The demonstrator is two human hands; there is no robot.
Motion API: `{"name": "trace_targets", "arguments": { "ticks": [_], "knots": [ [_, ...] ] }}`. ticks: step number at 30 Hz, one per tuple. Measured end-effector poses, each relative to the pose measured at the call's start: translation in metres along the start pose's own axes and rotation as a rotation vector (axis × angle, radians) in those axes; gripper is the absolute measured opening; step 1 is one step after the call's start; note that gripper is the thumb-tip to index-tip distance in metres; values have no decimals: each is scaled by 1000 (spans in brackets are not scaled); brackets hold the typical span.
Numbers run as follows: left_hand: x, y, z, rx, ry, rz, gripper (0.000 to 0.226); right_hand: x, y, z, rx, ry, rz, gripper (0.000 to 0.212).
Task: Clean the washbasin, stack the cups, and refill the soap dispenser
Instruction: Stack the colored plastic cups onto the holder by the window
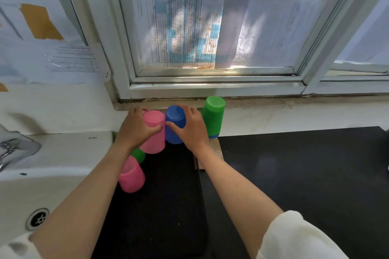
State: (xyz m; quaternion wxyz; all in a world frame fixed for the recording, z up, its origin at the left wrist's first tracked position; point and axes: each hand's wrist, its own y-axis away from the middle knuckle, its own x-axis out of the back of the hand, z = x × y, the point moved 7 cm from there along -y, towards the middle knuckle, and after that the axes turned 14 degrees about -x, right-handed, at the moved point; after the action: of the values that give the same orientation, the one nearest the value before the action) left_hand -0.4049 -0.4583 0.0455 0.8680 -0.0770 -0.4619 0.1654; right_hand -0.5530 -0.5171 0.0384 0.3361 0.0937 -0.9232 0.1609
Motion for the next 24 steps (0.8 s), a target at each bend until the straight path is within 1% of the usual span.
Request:
{"name": "trace_targets", "arguments": {
  "ticks": [6,8,11,16,21,24],
  "knots": [
    [37,-11,54,-105,76,160,67,68,-3,-38,61,-26,210,58],
    [42,-15,73,-130,92,186,68,92,-6,-43,53,-50,266,57],
    [45,-20,96,-165,121,200,68,123,-12,-39,18,-112,298,53],
    [47,-26,122,-212,161,206,66,144,-20,-14,-75,-163,233,43],
    [51,-32,139,-256,186,231,67,137,-23,7,-147,-120,111,40],
    [53,-34,146,-265,198,240,66,131,-24,13,-164,-127,73,35]
  ]
}}
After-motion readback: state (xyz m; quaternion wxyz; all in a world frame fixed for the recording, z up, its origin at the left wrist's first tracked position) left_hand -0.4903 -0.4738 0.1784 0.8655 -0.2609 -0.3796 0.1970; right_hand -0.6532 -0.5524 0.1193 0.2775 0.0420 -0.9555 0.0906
